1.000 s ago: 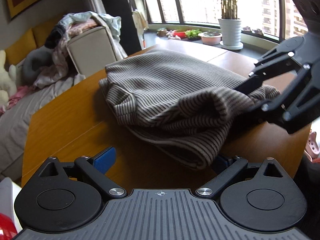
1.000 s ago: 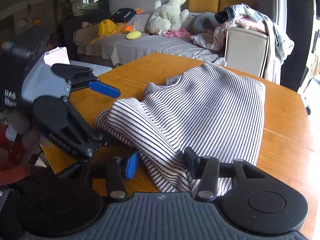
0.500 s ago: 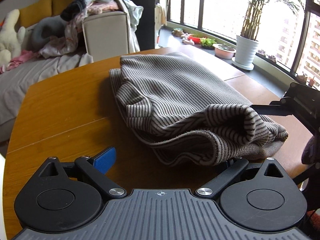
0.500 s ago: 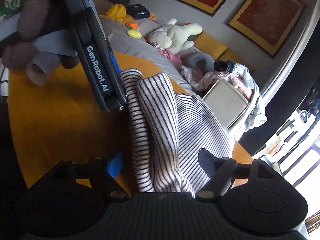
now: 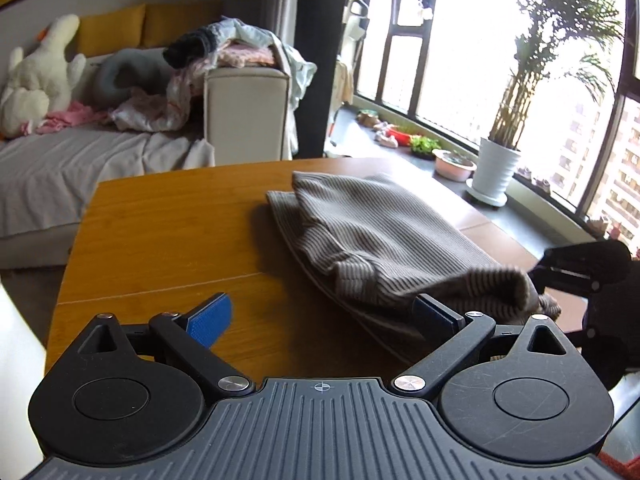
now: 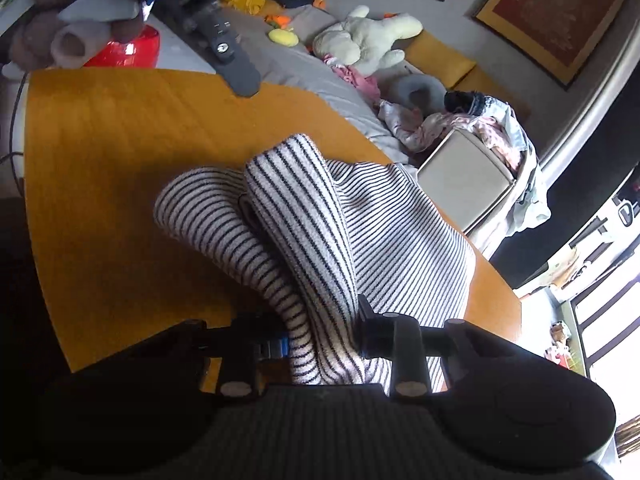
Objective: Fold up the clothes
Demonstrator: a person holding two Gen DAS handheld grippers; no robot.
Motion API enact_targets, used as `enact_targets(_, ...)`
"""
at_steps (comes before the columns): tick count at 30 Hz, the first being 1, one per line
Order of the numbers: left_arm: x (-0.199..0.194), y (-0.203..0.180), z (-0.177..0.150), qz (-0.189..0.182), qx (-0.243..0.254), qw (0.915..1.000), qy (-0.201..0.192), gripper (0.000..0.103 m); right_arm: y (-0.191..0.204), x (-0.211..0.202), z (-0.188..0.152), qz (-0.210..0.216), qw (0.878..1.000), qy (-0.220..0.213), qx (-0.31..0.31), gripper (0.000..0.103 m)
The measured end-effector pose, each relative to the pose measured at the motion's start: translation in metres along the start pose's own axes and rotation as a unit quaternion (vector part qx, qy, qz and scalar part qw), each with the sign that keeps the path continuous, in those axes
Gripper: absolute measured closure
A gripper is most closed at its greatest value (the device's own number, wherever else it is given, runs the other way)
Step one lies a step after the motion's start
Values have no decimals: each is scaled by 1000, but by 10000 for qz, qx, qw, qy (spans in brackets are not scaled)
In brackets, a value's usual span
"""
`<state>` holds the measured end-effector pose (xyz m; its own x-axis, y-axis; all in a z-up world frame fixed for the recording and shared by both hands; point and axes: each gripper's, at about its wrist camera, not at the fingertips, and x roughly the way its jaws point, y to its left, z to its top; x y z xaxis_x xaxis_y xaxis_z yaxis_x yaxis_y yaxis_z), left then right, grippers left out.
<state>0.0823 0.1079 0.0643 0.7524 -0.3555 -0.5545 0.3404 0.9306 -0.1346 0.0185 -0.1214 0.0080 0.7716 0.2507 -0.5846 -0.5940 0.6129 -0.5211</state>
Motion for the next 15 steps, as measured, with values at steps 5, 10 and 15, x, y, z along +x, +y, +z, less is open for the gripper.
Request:
enact_targets(5, 10, 24, 7, -27, -497, 9988, -2, 12, -3, -42, 11, 283, 9988, 157, -367, 75)
enact_targets(10, 39, 7, 10, -507, -406, 9979, 74, 21, -9, -93, 32, 348, 9951, 133, -920, 75)
enact_targets(15, 62, -22, 3, -902, 181, 9953, 309, 21, -45, -118, 73, 507, 9925, -49, -1114, 74)
